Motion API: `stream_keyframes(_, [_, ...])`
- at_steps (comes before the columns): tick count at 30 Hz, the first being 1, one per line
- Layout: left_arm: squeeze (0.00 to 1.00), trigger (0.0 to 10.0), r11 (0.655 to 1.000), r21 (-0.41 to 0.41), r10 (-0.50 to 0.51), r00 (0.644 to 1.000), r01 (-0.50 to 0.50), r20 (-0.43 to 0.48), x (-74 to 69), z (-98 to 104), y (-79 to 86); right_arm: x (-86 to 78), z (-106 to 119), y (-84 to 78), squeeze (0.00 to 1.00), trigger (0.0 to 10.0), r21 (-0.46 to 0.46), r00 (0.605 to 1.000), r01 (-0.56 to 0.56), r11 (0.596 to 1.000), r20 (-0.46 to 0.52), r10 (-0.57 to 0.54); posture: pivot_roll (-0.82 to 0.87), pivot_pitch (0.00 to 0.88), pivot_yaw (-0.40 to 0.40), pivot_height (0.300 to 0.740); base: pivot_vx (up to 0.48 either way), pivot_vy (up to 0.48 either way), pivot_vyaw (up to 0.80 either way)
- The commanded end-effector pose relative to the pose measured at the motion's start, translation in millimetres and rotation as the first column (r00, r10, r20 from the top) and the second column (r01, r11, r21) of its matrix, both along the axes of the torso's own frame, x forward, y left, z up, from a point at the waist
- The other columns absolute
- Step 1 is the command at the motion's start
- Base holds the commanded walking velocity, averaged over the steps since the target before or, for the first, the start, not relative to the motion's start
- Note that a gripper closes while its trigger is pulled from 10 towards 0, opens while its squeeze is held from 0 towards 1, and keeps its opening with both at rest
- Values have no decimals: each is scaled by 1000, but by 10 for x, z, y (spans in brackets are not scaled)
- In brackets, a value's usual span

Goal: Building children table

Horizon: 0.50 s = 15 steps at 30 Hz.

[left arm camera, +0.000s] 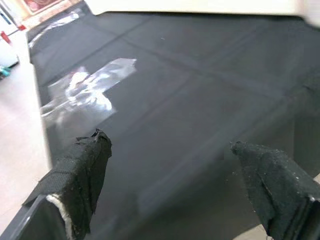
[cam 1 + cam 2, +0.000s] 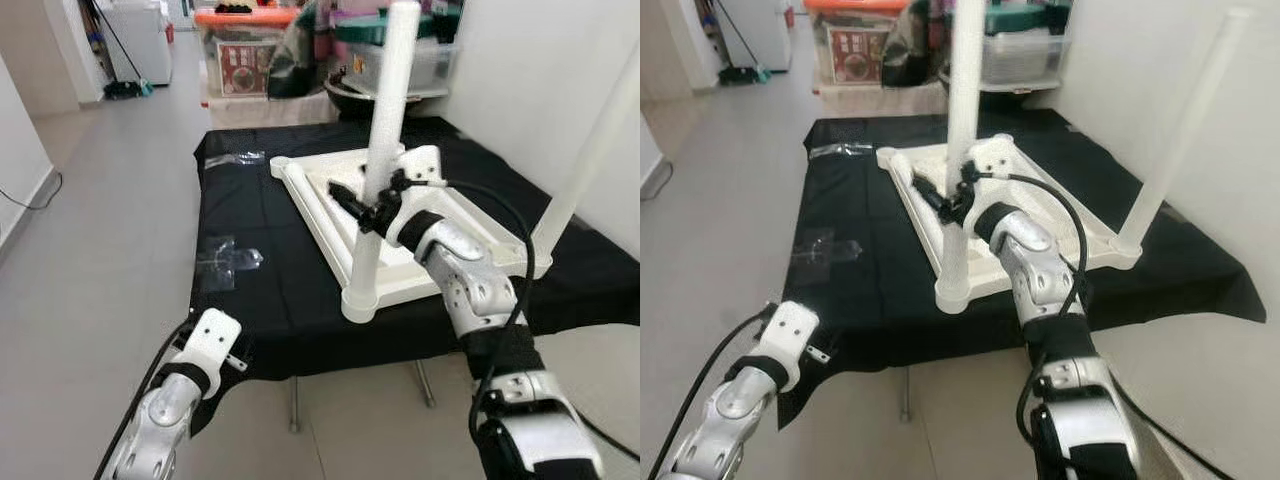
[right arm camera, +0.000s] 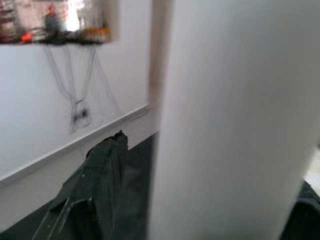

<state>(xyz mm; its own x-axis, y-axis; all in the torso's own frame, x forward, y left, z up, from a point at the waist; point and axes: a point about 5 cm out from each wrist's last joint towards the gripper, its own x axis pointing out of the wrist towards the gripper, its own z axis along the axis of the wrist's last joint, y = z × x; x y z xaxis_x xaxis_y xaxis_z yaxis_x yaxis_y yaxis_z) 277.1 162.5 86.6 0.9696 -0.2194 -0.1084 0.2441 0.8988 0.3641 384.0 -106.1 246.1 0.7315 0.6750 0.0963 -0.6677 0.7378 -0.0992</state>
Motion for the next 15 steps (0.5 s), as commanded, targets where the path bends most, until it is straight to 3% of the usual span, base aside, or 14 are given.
stream_keyframes(1, [0, 10000, 1000, 4, -1, 1000, 1, -13, -3, -19, -5, 21, -29, 90, 0, 10000, -16, 999, -30, 999, -17, 30, 131, 0, -58, 740, 0, 0, 0])
stream_keyframes(3, [0, 10000, 1000, 3, 5, 1000, -5, -13, -14, -17, 3, 61, -31, 184, 0, 10000, -19, 998, -56, 998, -33, 55, 142, 0, -66, 740, 0, 0, 0])
stream_keyframes(4, [0, 10000, 1000, 3, 11, 1000, -11, -13, -34, -18, 21, 68, -37, 274, 0, 2941, -24, 995, -92, 995, -42, 91, 146, 0, -68, 740, 0, 0, 0])
stream_keyframes(6, [0, 10000, 1000, 3, 15, 1000, -15, -14, -48, -17, 36, 65, -34, 323, 0, 2941, -24, 990, -132, 991, -44, 130, 149, 0, -69, 740, 0, 0, 0])
stream_keyframes(7, [0, 10000, 1000, 7, 18, 1000, -18, -18, -69, -30, 51, 45, -54, 358, 0, 0, -42, 983, -179, 983, -55, 177, 155, 0, -72, 740, 0, 0, 0])
stream_keyframes(9, [0, 10000, 1000, 9, 21, 1000, -20, -21, -88, -42, 58, 23, -112, 361, 0, 0, -70, 973, -222, 973, -81, 216, 157, 0, -73, 740, 0, 0, 0])
stream_keyframes(12, [0, 10000, 1000, 8, 18, 1000, -18, -21, -87, -39, 42, 53, -216, 308, 0, 0, -90, 981, -164, 982, -120, 153, 155, 0, -73, 740, 0, 0, 0])
stream_keyframes(14, [0, 10000, 1000, 2, 14, 1000, -14, -17, -85, -24, 23, 169, -321, 175, 0, 0, -91, 981, 90, 992, -163, -104, 153, 0, -71, 740, 0, 0, 0])
stream_keyframes(15, [0, 10000, 1000, 0, 13, 1000, -13, -17, -92, -22, 19, 239, -386, 25, 0, 0, -73, 930, 301, 951, -199, -309, 150, 0, -74, 740, 0, 0, 0])
